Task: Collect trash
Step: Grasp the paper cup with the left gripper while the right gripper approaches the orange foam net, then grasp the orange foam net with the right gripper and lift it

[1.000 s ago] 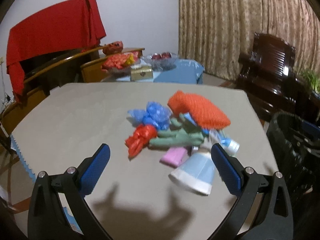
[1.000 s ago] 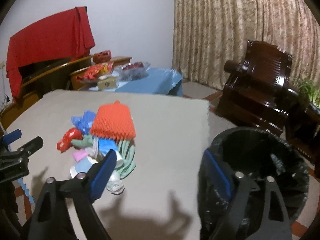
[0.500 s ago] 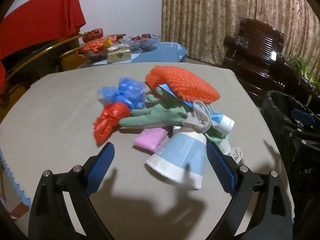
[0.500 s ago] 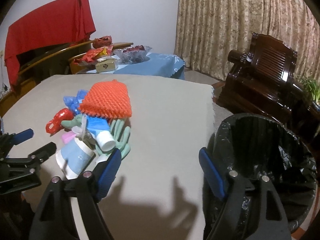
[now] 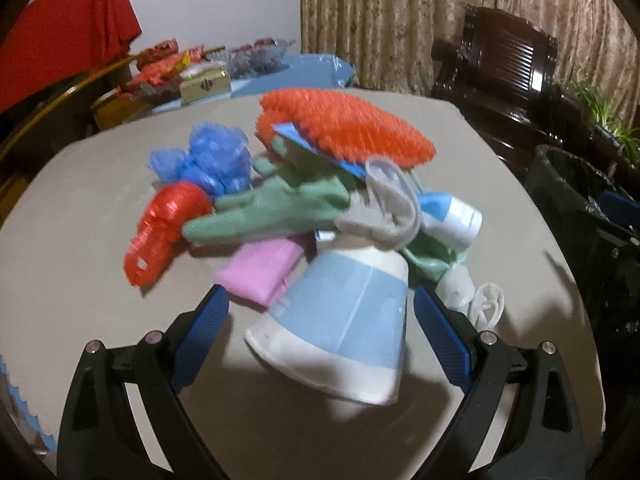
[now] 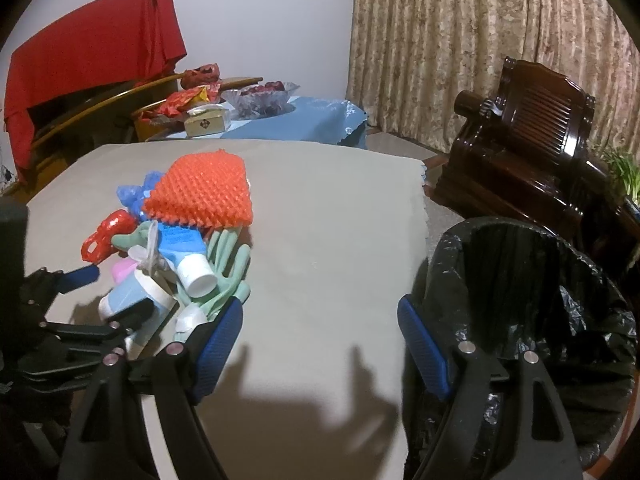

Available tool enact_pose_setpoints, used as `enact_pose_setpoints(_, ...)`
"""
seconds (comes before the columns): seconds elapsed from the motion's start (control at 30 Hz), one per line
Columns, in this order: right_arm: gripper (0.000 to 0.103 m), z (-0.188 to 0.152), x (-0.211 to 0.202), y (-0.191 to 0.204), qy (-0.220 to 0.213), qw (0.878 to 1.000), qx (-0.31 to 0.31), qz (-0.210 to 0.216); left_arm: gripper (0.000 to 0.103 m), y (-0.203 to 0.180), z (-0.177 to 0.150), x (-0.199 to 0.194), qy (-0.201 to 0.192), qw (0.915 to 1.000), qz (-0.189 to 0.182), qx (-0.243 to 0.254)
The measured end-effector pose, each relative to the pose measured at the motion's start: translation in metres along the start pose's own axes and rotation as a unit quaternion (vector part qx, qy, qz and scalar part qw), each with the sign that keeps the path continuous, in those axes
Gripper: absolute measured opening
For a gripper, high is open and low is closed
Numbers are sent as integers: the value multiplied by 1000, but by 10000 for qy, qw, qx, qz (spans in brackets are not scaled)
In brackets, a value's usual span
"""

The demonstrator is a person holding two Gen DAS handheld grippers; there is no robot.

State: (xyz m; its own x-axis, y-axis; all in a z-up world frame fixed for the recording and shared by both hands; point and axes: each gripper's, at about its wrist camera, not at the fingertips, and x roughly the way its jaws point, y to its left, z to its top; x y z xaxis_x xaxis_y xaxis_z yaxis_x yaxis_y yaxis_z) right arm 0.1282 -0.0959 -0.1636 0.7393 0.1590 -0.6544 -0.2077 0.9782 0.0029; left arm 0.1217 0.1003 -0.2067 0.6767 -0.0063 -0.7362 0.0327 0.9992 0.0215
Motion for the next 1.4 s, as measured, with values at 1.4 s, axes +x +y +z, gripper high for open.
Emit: enact_pose_setpoints(1.4,94,99,99,82,414,9952,-216,858,50,92,61,-34,-839,9917,479,-851)
